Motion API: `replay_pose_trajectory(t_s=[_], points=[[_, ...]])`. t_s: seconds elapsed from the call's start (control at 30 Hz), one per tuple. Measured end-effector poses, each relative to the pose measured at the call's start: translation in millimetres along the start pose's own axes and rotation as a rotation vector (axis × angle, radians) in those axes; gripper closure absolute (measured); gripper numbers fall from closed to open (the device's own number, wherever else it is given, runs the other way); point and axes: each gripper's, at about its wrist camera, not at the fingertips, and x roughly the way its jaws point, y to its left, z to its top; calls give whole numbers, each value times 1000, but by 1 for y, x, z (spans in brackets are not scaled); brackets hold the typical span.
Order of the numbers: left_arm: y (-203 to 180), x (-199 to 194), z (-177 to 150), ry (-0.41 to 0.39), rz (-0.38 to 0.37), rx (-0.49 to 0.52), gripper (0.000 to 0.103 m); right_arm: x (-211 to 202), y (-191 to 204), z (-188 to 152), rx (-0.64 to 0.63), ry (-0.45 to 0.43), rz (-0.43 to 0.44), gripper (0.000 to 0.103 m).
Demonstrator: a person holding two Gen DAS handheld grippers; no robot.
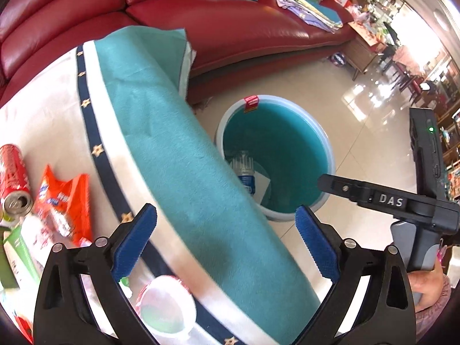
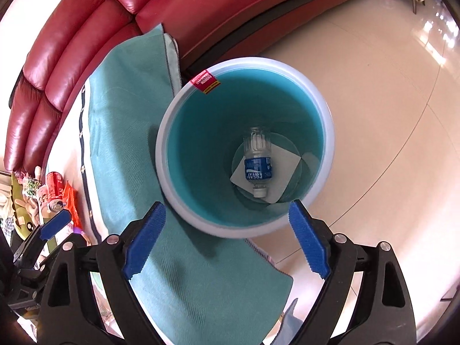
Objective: Collect trash
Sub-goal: 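Return both tools to the table and approach the plastic lids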
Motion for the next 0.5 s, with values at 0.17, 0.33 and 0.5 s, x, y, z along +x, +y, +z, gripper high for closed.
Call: replay_pose_trajectory(t_s=[0.17,0.33,0.5], points=[[22,-28,-21,-37,21,-41,6,-14,22,-19,-36,-7,14,19],[46,-60,-44,-77,49,-81,6,-27,52,-39,-93,-15,30,19],[75,-86,-67,-110,85,-138,4,-34,82,-56,-159,-17,48,19]])
